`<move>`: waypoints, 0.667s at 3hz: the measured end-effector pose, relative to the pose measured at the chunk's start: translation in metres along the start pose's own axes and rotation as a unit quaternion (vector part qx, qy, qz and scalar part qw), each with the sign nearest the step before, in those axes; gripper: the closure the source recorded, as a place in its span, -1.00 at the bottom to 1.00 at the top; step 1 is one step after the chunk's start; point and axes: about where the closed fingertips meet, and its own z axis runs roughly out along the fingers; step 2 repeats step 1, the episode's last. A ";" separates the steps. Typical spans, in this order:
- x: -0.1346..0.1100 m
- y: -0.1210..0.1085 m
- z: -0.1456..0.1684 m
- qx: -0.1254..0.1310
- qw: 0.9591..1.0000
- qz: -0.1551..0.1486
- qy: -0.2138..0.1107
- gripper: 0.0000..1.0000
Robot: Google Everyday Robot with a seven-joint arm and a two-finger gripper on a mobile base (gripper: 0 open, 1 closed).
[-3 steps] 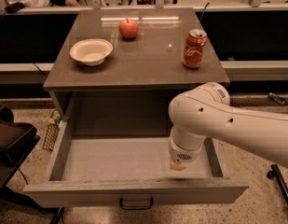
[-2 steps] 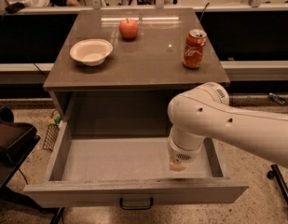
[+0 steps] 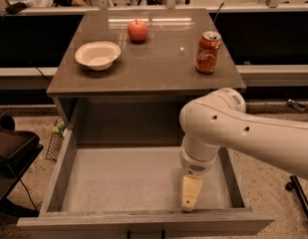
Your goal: Open top drawer
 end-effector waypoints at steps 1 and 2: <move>0.000 0.000 0.000 0.000 1.000 0.000 0.000 -1.00; 0.000 0.000 0.000 0.000 1.000 0.000 0.000 -1.00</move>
Offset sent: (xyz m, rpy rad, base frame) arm 0.0000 0.0000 0.0000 0.0000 0.0000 0.0000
